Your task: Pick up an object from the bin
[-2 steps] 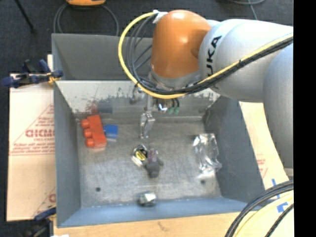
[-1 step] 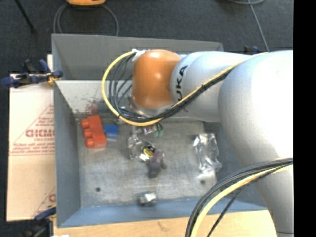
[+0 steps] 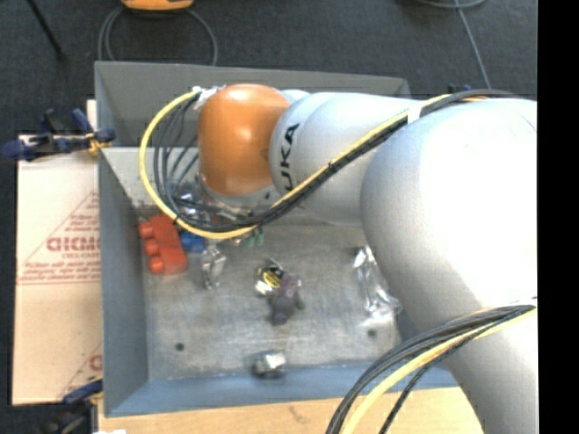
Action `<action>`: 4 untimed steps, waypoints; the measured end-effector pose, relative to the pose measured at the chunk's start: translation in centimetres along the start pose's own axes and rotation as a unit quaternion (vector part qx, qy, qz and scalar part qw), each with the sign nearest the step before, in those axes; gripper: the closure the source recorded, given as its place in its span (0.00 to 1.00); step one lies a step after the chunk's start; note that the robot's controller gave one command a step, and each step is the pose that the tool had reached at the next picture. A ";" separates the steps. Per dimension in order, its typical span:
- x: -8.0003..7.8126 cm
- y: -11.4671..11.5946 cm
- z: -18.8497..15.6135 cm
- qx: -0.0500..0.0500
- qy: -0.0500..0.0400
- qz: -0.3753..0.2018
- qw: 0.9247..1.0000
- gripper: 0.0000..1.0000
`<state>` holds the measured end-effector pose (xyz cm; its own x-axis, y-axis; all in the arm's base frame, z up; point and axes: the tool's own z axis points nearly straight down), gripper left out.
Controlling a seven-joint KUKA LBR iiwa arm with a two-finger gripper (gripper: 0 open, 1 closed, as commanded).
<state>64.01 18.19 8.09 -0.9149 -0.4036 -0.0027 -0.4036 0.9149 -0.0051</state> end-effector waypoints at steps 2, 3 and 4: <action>-0.9 0.5 -2.6 -0.001 -0.003 -0.203 0.979 1.00; -0.8 0.3 -2.6 -0.001 -0.001 -0.200 0.980 0.00; -0.3 -3.1 -0.1 -0.001 -0.001 -0.343 0.939 0.00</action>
Offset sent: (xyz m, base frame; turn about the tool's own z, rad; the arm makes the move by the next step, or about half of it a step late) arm 0.0000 0.0000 0.0000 0.0000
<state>65.51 15.46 8.16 -0.4398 -0.8981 -0.0023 -0.8981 0.4398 -0.0040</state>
